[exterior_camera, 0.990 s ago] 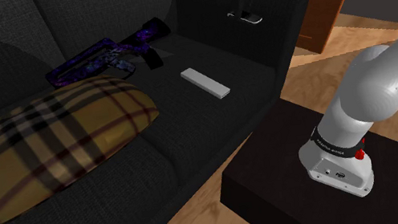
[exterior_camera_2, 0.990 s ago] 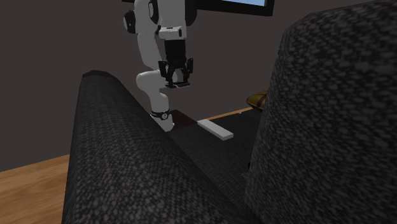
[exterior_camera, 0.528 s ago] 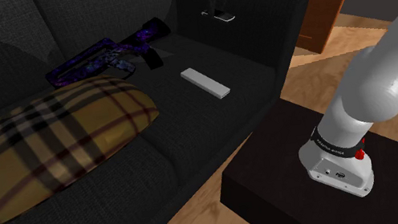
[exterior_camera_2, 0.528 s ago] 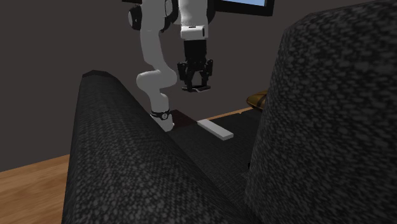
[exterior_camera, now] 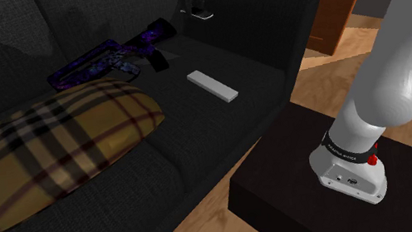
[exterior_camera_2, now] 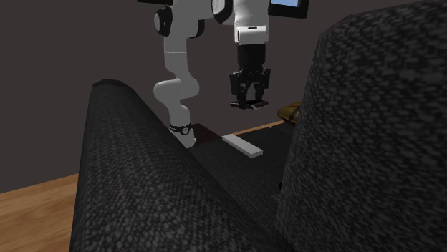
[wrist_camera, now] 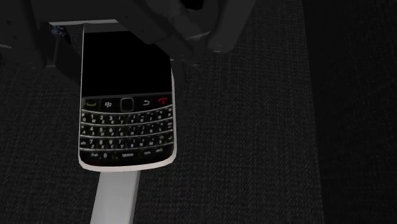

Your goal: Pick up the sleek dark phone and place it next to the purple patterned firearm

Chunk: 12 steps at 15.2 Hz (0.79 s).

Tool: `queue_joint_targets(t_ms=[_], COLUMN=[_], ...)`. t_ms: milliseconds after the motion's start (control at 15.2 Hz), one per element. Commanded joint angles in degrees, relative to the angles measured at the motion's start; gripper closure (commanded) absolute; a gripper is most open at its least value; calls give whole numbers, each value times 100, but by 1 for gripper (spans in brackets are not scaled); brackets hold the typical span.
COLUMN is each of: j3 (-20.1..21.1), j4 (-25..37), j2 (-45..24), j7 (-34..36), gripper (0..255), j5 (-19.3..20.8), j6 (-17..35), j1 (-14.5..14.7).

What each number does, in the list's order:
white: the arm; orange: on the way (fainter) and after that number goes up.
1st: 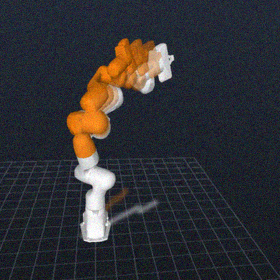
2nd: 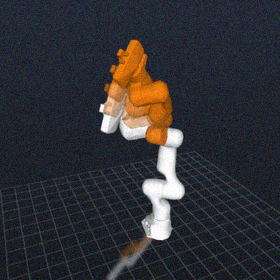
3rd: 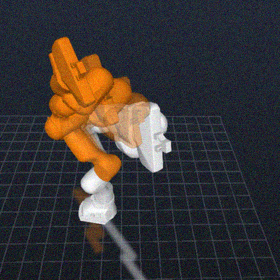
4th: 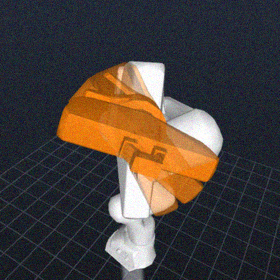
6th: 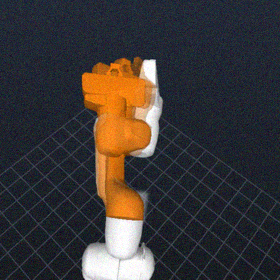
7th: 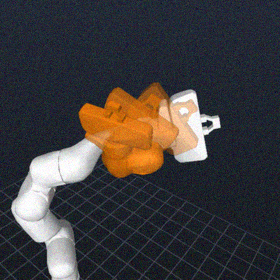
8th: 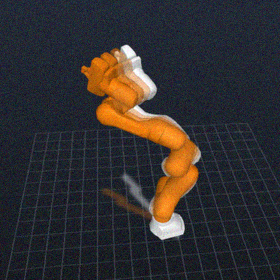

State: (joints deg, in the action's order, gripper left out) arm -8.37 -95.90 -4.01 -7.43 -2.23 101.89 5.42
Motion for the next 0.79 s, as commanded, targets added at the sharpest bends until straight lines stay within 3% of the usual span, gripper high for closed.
queue_joint_targets(t_ms=[0,726], j3=[23,30], j4=[395,-424], j2=[-318,-340], j7=[44,17], gripper=[255,255], j5=[-44,-56], j6=[-78,763], j1=[19,26])
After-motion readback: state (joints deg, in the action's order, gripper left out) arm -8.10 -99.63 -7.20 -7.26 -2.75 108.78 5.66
